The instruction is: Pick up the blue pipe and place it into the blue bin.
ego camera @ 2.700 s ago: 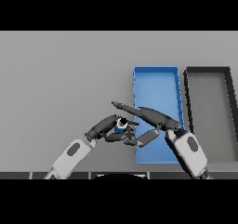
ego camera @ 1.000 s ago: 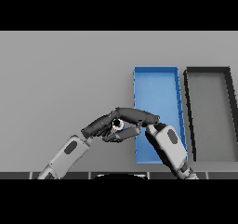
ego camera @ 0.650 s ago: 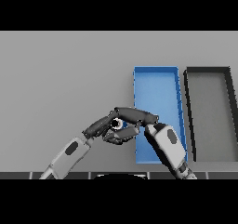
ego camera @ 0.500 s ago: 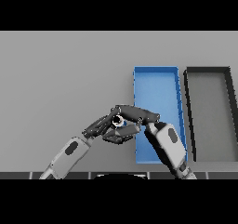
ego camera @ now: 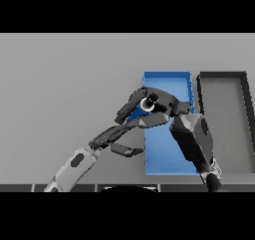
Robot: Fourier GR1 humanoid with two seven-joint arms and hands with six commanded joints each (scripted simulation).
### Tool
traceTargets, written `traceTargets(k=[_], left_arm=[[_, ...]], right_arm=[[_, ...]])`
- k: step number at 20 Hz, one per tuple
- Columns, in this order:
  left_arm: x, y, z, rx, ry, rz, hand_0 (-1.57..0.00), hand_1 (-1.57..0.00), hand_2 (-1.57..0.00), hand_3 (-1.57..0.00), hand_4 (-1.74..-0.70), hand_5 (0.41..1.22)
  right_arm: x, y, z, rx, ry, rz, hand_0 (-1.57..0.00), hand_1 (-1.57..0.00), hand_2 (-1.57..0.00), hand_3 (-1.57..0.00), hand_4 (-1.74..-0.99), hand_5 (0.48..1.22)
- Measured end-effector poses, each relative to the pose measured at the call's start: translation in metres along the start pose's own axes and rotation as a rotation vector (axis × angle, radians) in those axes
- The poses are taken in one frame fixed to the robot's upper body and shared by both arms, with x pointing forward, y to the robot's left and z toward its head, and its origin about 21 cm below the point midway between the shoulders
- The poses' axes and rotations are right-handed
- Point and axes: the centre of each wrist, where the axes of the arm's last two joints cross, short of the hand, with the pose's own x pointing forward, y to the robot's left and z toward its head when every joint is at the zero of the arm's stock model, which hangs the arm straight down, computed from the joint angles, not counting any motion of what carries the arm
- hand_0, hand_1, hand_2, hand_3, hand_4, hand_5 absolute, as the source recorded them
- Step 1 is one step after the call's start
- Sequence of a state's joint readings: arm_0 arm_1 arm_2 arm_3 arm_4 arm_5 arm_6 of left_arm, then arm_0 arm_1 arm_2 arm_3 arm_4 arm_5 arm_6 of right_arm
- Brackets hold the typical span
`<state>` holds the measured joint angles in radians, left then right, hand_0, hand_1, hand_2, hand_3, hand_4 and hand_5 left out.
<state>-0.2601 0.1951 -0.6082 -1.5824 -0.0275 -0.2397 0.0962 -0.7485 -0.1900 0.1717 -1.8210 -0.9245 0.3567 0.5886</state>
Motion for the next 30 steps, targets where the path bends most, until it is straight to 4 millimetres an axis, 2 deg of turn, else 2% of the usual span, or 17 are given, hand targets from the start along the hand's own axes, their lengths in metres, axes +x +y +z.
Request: traceTargets(k=[3, 5, 7, 9, 11, 15, 23, 27, 28, 29, 30], left_arm=[[0.000, 0.003, 0.003, 0.001, -0.001, -0.014, 0.00, 0.00, 0.00, 0.00, -0.91, 0.502], [-0.003, 0.007, 0.006, 0.005, -0.011, -0.019, 0.00, 0.00, 0.00, 0.00, -0.90, 0.495], [-0.003, 0.007, 0.010, 0.001, -0.017, -0.008, 0.00, 0.00, 0.00, 0.00, -0.91, 0.491], [-0.001, 0.008, 0.009, -0.003, -0.021, -0.011, 0.00, 0.00, 0.00, 0.00, -0.91, 0.490], [-0.001, 0.010, 0.008, -0.004, -0.024, 0.001, 0.00, 0.00, 0.00, 0.00, -0.91, 0.487], [-0.004, 0.004, 0.008, 0.009, 0.000, 0.007, 0.00, 0.00, 0.00, 0.00, -0.89, 0.487], [-0.004, 0.007, 0.009, 0.007, -0.017, 0.002, 0.00, 0.00, 0.00, 0.00, -0.88, 0.463], [-0.002, 0.005, 0.006, 0.014, -0.007, 0.005, 0.00, 0.00, 0.00, 0.00, -0.88, 0.460], [-0.001, 0.005, 0.007, 0.015, -0.012, 0.008, 0.00, 0.00, 0.00, 0.00, -0.89, 0.457], [-0.002, 0.006, 0.009, 0.016, -0.006, 0.006, 0.00, 0.00, 0.00, 0.00, -0.89, 0.455], [-0.002, 0.006, 0.008, 0.012, 0.001, 0.012, 0.00, 0.00, 0.00, 0.00, -0.89, 0.453]], right_arm=[[0.045, -0.018, -0.010, -0.053, -0.092, 0.054, -1.57, -1.57, -1.57, -1.57, -1.724, 1.117], [0.065, -0.031, -0.010, -0.149, -0.122, 0.078, -1.57, -1.57, -1.57, -1.57, -1.730, 1.110], [0.074, -0.049, -0.013, -0.267, -0.106, 0.123, -1.57, -1.57, -1.57, -1.57, -1.734, 1.127], [0.075, -0.075, 0.000, -0.393, -0.071, 0.121, -1.57, -1.57, -1.57, -1.57, -1.736, 1.135], [0.064, -0.097, 0.013, -0.496, 0.013, 0.142, -1.57, -1.57, -1.57, -1.57, -1.738, 1.129], [0.019, -0.124, 0.053, -0.675, 0.151, 0.049, -1.57, -1.57, -1.57, -1.57, -1.740, 1.121], [-0.069, -0.114, 0.107, -0.859, 0.470, -0.123, -1.57, -1.57, -1.57, -1.57, -1.741, 1.122], [-0.105, -0.101, 0.130, -0.864, 0.638, -0.181, -1.57, -1.57, -1.57, -1.57, -1.591, 1.114], [-0.115, -0.100, 0.132, -0.866, 0.696, -0.187, -1.57, -1.57, -1.57, -1.33, -1.599, 1.110], [-0.122, -0.097, 0.133, -0.875, 0.744, -0.207, -1.56, -1.46, -1.39, -1.12, -1.547, 1.133], [-0.130, -0.097, 0.139, -0.895, 0.806, -0.230, -1.31, -1.17, -1.11, -0.90, -1.503, 1.150]])
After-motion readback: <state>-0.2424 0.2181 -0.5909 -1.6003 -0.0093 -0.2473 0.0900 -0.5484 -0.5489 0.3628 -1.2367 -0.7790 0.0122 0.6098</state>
